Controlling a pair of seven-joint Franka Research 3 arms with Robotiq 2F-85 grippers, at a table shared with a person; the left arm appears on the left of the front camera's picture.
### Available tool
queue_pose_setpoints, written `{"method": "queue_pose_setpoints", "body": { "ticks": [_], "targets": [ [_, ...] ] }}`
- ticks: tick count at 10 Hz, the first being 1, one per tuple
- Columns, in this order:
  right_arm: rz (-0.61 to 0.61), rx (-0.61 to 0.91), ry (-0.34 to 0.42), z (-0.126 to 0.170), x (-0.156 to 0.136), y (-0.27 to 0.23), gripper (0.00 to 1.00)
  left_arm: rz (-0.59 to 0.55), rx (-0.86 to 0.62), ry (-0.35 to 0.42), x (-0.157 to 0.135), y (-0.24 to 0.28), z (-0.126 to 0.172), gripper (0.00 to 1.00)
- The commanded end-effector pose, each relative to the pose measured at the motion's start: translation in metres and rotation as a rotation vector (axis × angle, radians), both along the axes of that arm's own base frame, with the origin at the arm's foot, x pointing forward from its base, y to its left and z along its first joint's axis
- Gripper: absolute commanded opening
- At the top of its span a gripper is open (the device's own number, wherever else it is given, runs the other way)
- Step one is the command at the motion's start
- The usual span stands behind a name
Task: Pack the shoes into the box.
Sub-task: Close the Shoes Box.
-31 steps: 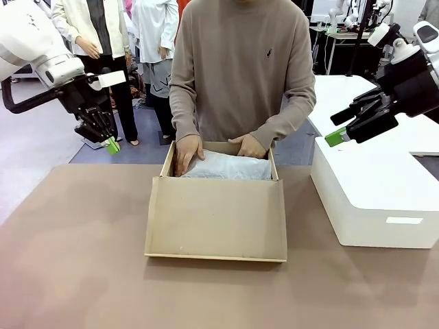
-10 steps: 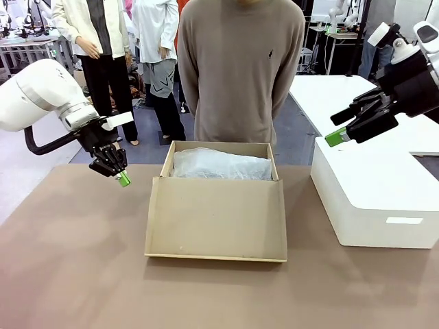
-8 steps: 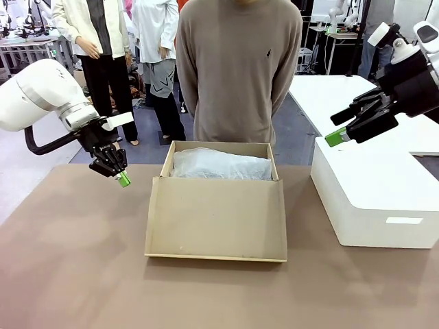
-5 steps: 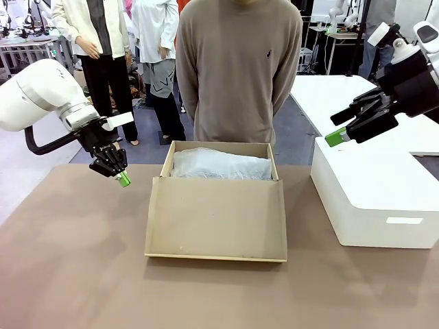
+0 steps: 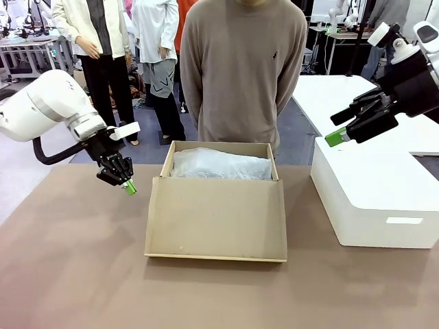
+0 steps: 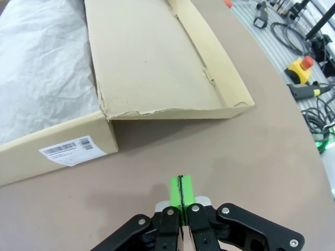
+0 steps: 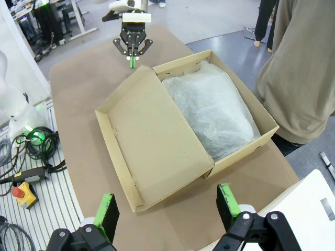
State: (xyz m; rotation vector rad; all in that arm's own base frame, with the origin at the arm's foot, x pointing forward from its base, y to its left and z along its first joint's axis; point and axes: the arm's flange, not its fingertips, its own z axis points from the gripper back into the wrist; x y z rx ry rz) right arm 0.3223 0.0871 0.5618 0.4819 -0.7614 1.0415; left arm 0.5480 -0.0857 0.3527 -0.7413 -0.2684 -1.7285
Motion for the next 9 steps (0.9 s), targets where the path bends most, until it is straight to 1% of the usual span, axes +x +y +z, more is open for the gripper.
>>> {"method": "queue_pose_setpoints", "body": {
  "ticks": [1, 4, 6, 9],
  "targets": [
    [0.024, 0.024, -0.016, 0.001, 0.004, 0.0, 1.0, 0.005, -0.071, -0.026, -0.005, 0.001, -0.013, 0.0],
    [0.024, 0.024, -0.016, 0.001, 0.004, 0.0, 1.0, 0.01, -0.1, -0.016, -0.008, -0.005, -0.033, 0.0],
    [0.024, 0.024, -0.016, 0.001, 0.004, 0.0, 1.0, 0.032, -0.109, -0.023, -0.009, -0.007, -0.042, 0.0],
    [0.024, 0.024, -0.016, 0.001, 0.004, 0.0, 1.0, 0.045, -0.124, -0.014, -0.01, -0.016, -0.054, 0.0]
  ]
}}
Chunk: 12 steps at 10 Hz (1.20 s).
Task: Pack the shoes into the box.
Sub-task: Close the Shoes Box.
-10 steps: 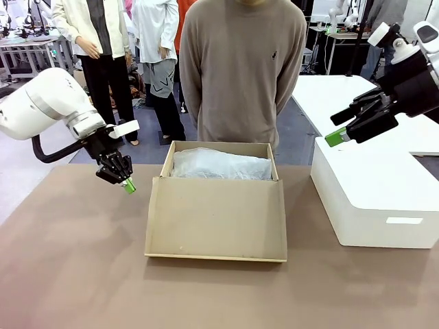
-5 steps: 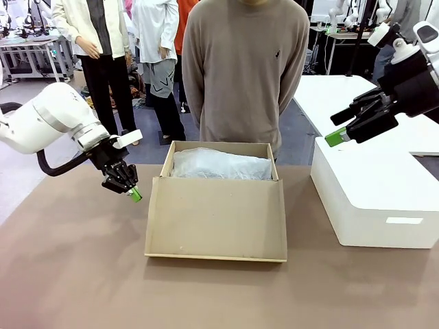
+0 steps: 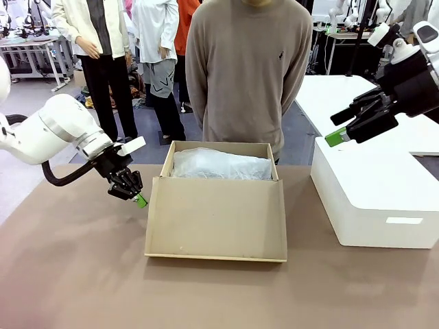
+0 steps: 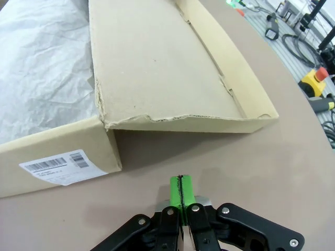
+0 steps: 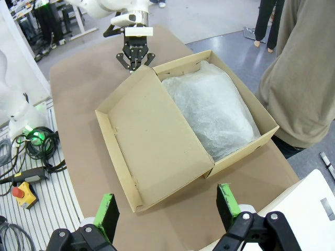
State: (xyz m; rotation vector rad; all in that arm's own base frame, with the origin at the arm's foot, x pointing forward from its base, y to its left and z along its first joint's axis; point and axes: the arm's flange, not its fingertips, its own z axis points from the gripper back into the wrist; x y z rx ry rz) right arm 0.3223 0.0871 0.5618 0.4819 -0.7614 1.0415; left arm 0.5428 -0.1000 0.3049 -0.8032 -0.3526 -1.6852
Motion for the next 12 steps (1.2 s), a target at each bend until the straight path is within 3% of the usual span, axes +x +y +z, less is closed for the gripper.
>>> {"method": "queue_pose_setpoints", "body": {
  "ticks": [1, 12],
  "targets": [
    [0.024, 0.024, -0.016, 0.001, 0.004, 0.0, 1.0, 0.016, -0.039, -0.021, -0.005, -0.004, -0.009, 0.0],
    [0.024, 0.024, -0.016, 0.001, 0.004, 0.0, 1.0, -0.043, -0.129, 0.014, -0.009, -0.031, -0.028, 0.0]
  ]
}}
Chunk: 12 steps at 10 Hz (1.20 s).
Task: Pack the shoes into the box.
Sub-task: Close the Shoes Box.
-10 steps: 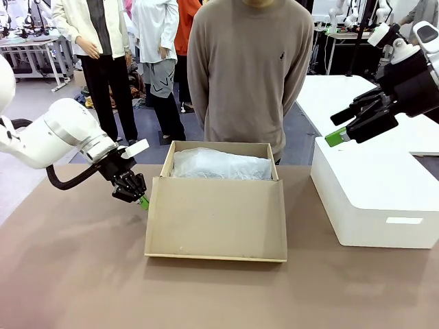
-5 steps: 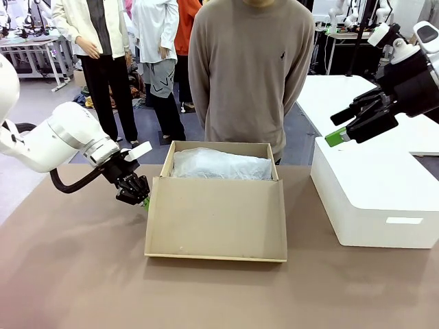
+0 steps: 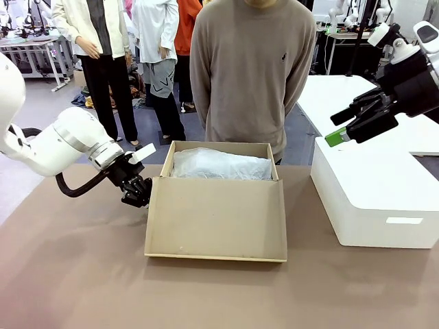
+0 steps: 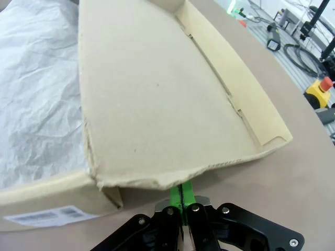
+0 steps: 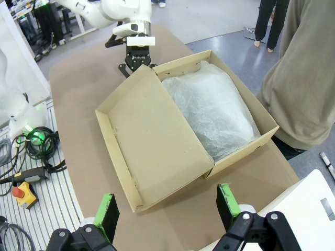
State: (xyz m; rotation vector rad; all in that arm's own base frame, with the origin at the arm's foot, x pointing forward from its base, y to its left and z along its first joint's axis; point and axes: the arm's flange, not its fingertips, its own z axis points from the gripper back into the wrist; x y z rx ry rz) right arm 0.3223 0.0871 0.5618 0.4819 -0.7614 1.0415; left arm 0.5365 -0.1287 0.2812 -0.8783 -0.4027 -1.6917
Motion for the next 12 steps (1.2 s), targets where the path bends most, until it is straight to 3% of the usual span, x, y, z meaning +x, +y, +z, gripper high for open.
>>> {"method": "queue_pose_setpoints", "body": {
  "ticks": [1, 12],
  "targets": [
    [0.024, 0.024, -0.016, 0.001, 0.004, 0.0, 1.0, -0.045, -0.053, 0.011, -0.005, -0.006, -0.005, 0.0],
    [0.024, 0.024, -0.016, 0.001, 0.004, 0.0, 1.0, -0.095, -0.053, 0.198, -0.033, -0.011, 0.014, 0.0]
  ]
}}
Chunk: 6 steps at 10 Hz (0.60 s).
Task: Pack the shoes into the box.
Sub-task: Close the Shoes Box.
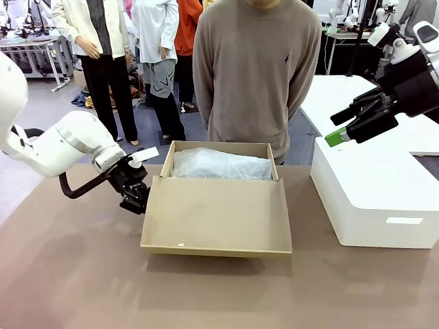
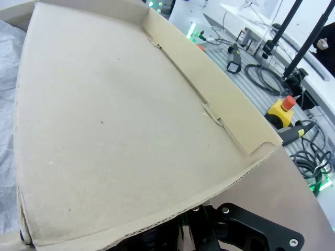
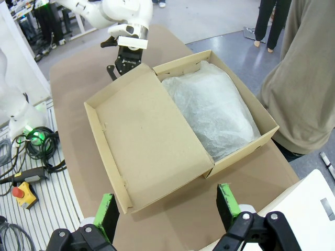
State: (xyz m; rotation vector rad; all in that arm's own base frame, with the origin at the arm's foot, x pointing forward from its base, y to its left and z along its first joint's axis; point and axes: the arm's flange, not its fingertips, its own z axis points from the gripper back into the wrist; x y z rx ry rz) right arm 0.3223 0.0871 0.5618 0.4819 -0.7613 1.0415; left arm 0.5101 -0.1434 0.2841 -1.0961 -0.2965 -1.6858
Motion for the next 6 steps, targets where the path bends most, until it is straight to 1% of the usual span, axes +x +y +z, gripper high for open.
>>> {"method": "queue_pose_setpoints", "body": {
  "ticks": [1, 3, 6],
  "targets": [
    [0.024, 0.024, -0.016, 0.001, 0.004, 0.0, 1.0, 0.016, 0.005, 0.031, -0.011, 0.003, 0.016, 0.0],
    [0.024, 0.024, -0.016, 0.001, 0.004, 0.0, 1.0, 0.028, 0.01, 0.049, -0.022, 0.004, 0.025, 0.0],
    [0.024, 0.024, -0.016, 0.001, 0.004, 0.0, 1.0, 0.039, -0.029, 0.075, -0.032, 0.005, 0.036, 0.0]
  ]
}}
